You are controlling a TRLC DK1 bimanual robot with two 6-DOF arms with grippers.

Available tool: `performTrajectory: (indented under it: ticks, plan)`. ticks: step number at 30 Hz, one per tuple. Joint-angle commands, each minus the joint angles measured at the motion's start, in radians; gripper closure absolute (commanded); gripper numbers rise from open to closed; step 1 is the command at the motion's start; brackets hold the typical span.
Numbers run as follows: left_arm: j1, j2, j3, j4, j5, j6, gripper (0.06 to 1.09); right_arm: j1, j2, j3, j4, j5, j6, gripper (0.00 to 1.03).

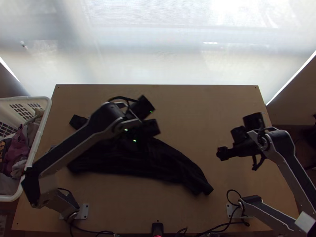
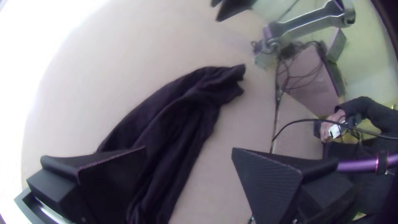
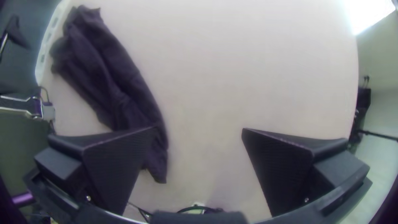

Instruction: Fold the t-shirt

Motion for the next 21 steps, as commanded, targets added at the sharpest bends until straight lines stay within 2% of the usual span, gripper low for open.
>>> performTrajectory:
  ticks: [1,4,7,14,18,21]
  plan:
    - [0.270,-0.177,-0.279,-0.049,-0.028,0.063,0.11,0.203,0.144,0.052,0.047,-0.044,0.016,0.05]
    - [0.347,-0.235,-0.382,-0.048,-0.071,0.083,0.11,0.236,0.228,0.090,0.081,-0.111,0.019,0.05]
    - [0.415,-0.298,-0.503,0.027,-0.134,0.084,0.11,0.300,0.307,0.138,0.110,-0.145,0.019,0.05]
    - [0.576,-0.413,-0.660,0.162,-0.191,0.038,0.11,0.461,0.475,0.274,0.182,-0.147,0.031,0.05]
    - [0.645,-0.462,-0.683,0.167,-0.192,0.034,0.11,0.506,0.566,0.345,0.225,-0.150,0.034,0.07]
    - [0.683,-0.497,-0.713,0.171,-0.211,0.035,0.11,0.516,0.616,0.365,0.302,-0.148,0.040,0.13]
